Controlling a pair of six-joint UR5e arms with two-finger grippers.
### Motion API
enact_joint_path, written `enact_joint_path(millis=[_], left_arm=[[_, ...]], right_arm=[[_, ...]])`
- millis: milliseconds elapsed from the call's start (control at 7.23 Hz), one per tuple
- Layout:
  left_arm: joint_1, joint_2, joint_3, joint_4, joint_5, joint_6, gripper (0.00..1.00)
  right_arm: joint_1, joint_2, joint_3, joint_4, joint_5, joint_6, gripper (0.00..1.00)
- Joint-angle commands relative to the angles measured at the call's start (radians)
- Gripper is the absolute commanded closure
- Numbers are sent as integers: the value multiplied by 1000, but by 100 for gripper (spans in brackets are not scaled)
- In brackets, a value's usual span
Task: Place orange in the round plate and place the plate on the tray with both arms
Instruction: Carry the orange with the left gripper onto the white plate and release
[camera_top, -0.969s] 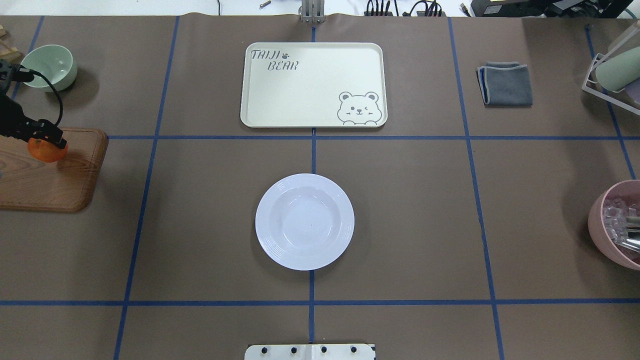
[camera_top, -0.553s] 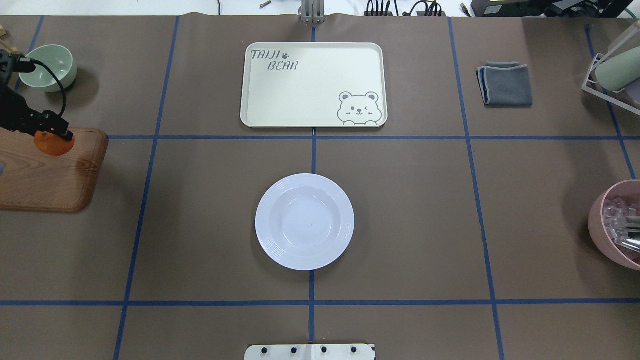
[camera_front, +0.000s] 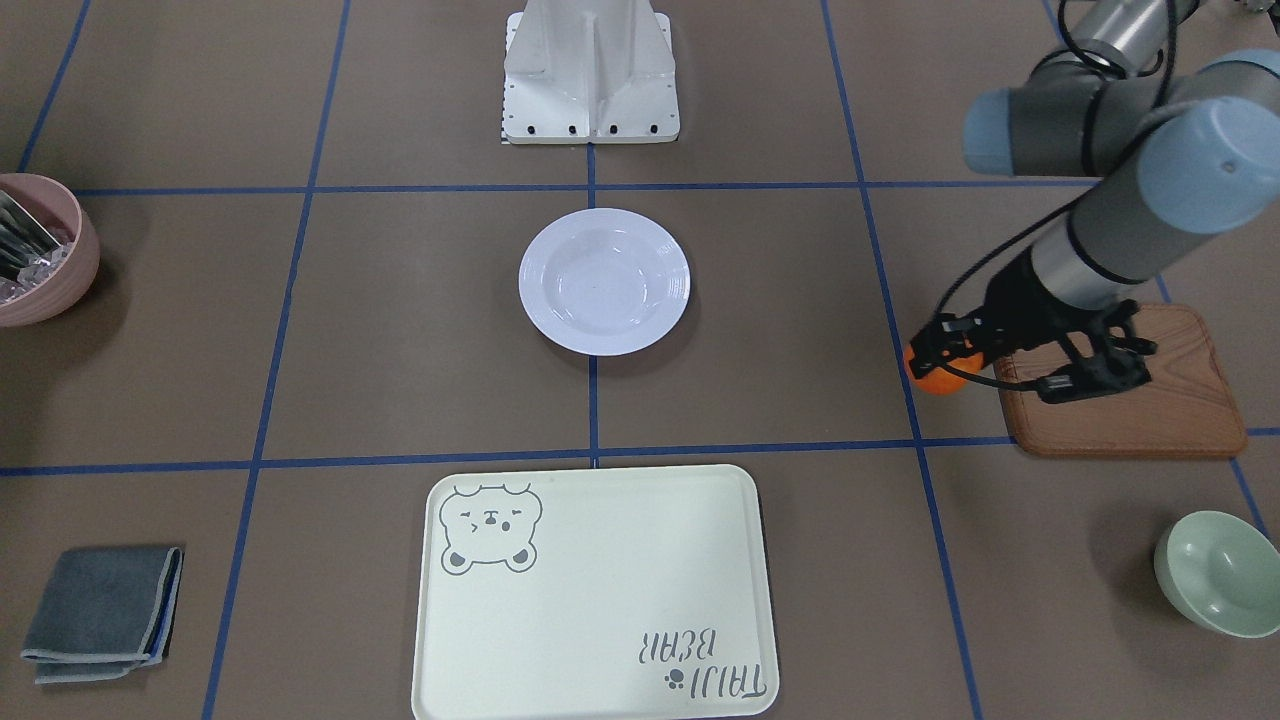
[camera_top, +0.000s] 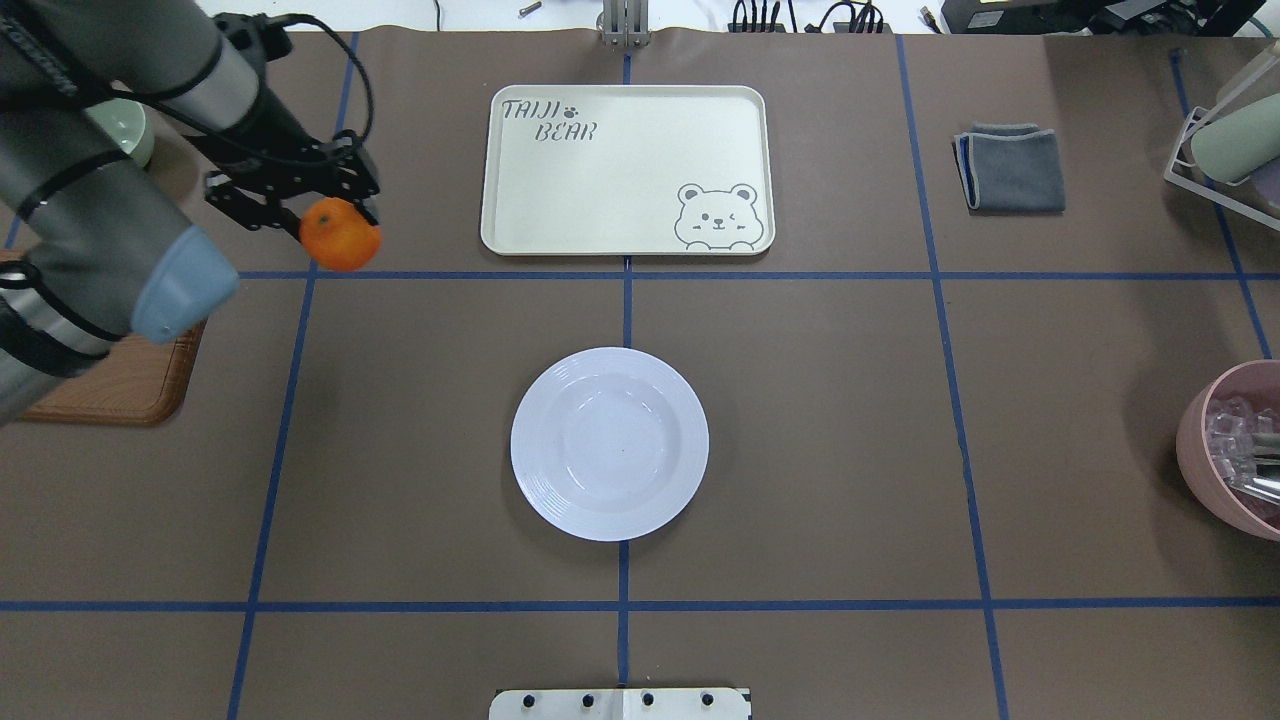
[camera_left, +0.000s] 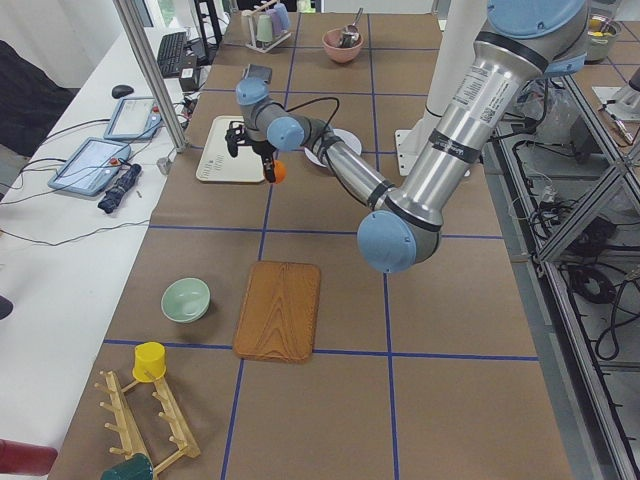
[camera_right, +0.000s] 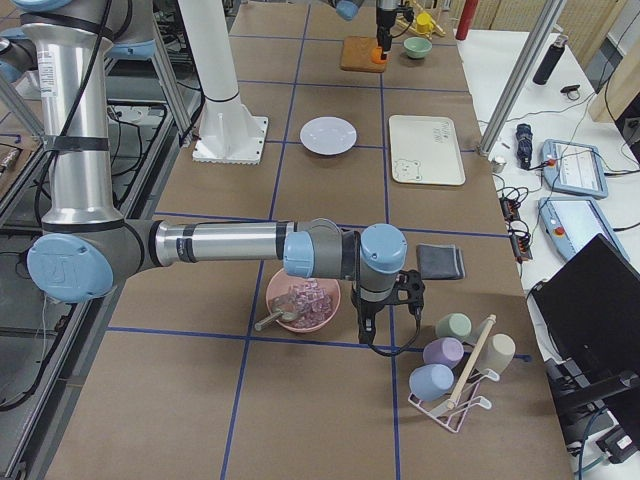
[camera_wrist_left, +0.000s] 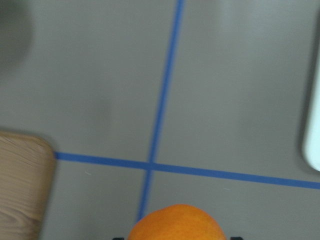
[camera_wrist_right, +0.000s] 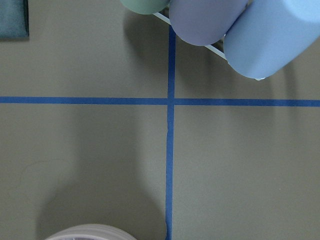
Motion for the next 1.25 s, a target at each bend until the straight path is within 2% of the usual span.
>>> enact_joint_path(millis=[0, 138, 277, 415, 692, 969, 1107], left_arm=[[181, -113, 5, 13, 89, -238, 100], [253, -149, 15, 7, 158, -297, 100], [308, -176, 57, 4, 180, -318, 100], [347, -196, 115, -60, 237, -331, 100], [390, -201, 189, -151, 245, -354, 100], [416, -200, 189, -153, 245, -349, 100], [419, -192, 185, -153, 248, -348, 3]], right_arm=[[0, 5, 1, -1, -2, 19, 0], [-5, 10, 3, -1, -2, 17, 0], [-14, 13, 4, -1, -4, 20, 0], [-14, 13, 4, -1, -2, 23, 0], [-16, 13, 6, -2, 4, 23, 0], [-17, 15, 4, -1, 4, 23, 0], [-17, 15, 6, -1, 4, 23, 0]])
